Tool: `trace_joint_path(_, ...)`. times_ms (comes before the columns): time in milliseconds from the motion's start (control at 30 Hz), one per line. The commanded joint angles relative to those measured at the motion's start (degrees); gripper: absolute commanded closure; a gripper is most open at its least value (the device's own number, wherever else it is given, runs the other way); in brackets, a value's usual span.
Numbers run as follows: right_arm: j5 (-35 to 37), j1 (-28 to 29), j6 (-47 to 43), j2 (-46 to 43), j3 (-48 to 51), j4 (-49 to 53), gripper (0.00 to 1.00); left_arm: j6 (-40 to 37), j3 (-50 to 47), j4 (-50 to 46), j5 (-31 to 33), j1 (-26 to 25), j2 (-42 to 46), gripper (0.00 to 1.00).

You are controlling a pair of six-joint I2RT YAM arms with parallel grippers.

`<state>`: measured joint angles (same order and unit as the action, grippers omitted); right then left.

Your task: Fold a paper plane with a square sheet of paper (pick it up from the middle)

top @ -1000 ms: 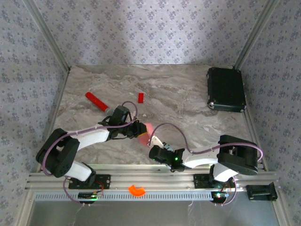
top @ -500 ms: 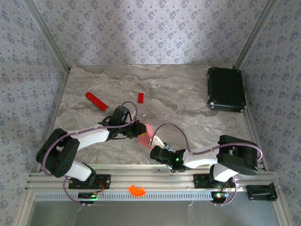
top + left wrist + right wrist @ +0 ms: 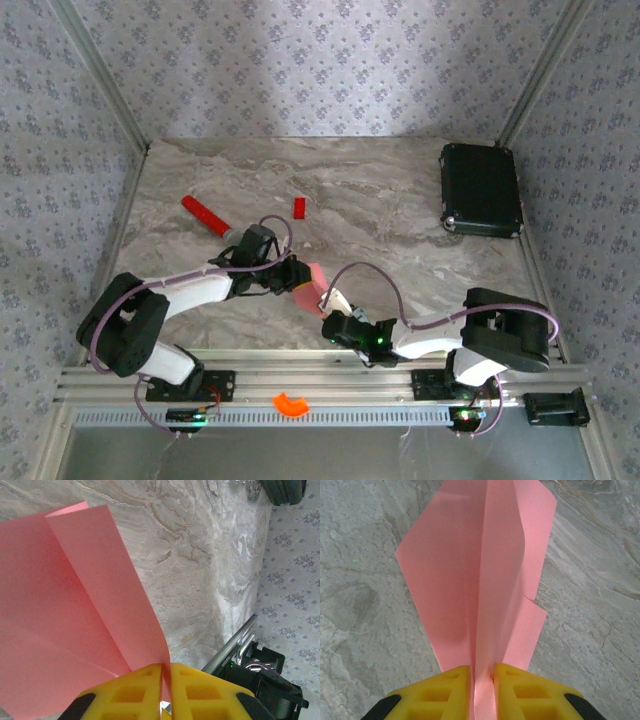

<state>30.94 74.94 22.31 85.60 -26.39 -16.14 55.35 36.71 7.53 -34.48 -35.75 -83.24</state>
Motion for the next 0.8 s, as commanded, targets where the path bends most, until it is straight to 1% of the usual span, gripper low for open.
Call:
trace_joint_path(0,1.1,0.12,1.07,-0.79,0.51,-1.83,0.82,-0.95,1.88,-0.85,-0.19,-0.33,0.26,0.88)
trace_joint_path(67,0.9,0.03,1.38,-0.72,0.55,-1.96,0.83,-0.95,1.87,-0.85,-0.21,-0.37,0.2,0.89)
trace_joint_path(167,0.98,-0.05,1.59,-0.78,0.72,-2.31,0.82,-0.95,1.73,-0.85,-0.15,-0.3,0.06,0.89)
trace_joint_path(233,0.64,-0.04,1.53,-0.7,0.74,-2.49,0.83,-0.86,1.62,-0.81,-0.16,-0.37,0.01,0.89)
trace_joint_path(433,-0.79,-0.66,1.42,-0.36,0.71,-2.58,0.94,-0.77,1.67,-0.85,-0.06,-0.34,0.04,0.89)
trace_joint_path(600,-4.06,-1.74,2.87,-0.45,0.66,-2.23,1.0,-0.87,1.95,-1.41,0.4,-0.29,0.22,0.85)
trace_joint_path(700,-7.58,-3.05,4.39,-0.47,0.5,-1.97,1.0,-1.18,2.22,-2.94,1.92,-0.08,1.11,0.76)
trace_joint_path(767,-10.23,-4.19,5.73,-0.54,0.51,-1.88,1.0,-1.6,2.37,-5.2,3.82,0.47,2.21,0.62)
